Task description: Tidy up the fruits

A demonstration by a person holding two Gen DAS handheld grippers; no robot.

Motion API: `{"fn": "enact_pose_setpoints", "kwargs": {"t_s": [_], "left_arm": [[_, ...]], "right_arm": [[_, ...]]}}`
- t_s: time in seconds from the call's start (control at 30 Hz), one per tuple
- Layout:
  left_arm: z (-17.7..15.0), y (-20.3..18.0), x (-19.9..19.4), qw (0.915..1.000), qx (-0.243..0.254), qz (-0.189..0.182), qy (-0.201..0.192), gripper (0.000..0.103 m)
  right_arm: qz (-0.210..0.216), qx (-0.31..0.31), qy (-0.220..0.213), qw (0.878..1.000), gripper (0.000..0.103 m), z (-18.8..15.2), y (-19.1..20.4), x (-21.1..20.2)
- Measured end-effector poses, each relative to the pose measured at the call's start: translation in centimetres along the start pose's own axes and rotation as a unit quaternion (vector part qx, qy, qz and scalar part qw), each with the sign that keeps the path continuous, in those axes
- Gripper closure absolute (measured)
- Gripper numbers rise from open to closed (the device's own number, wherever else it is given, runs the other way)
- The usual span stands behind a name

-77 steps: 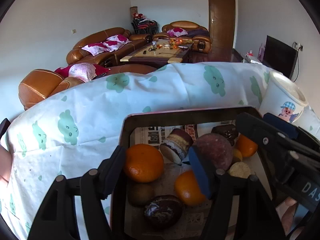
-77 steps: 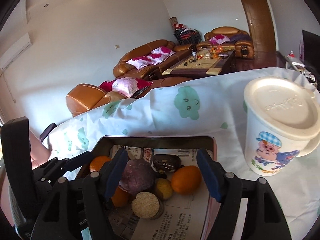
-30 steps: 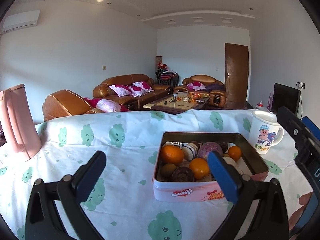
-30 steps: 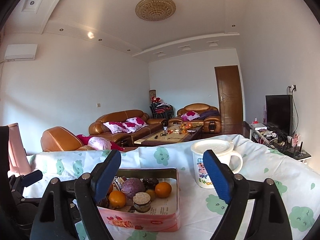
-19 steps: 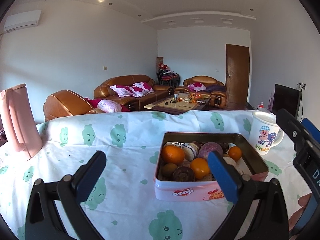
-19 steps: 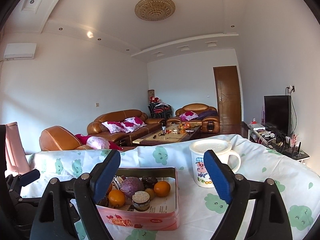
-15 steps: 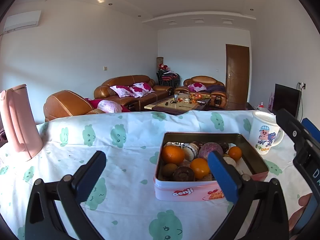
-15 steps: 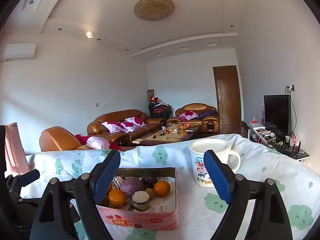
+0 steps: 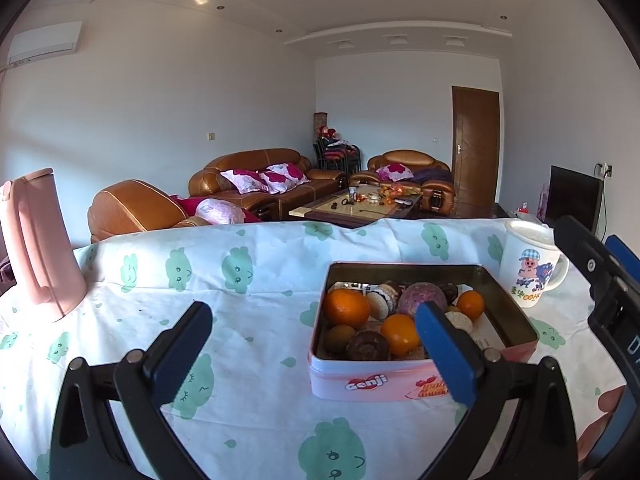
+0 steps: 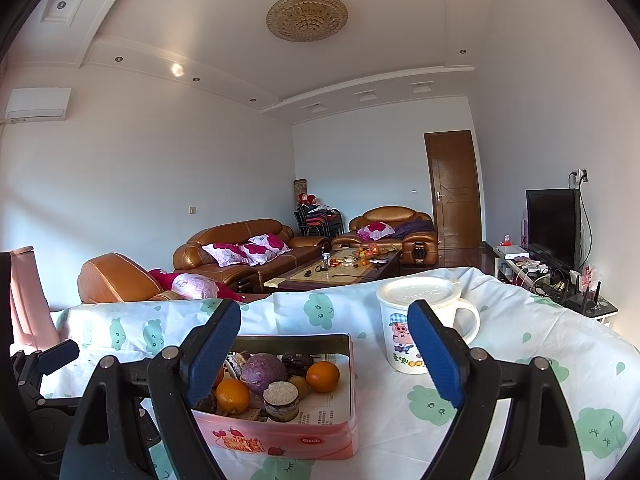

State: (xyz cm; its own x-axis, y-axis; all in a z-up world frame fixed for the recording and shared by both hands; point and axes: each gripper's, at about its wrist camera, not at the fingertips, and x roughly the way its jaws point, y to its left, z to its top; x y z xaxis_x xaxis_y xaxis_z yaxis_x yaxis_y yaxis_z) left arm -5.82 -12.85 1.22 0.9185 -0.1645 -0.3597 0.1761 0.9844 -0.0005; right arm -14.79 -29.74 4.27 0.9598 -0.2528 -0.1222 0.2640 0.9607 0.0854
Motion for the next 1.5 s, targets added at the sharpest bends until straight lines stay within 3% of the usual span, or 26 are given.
{"fn": "enact_pose_setpoints", "kwargs": {"t_s": [1.5], "left_arm": [[-0.18,0.38,-0.07,0.9999,-0.005,0.012,0.004,0.000]], "right_arm": [[0.000,0.002,0.002,1.000,0.016,-0.01,-0.17,-0.05]]}}
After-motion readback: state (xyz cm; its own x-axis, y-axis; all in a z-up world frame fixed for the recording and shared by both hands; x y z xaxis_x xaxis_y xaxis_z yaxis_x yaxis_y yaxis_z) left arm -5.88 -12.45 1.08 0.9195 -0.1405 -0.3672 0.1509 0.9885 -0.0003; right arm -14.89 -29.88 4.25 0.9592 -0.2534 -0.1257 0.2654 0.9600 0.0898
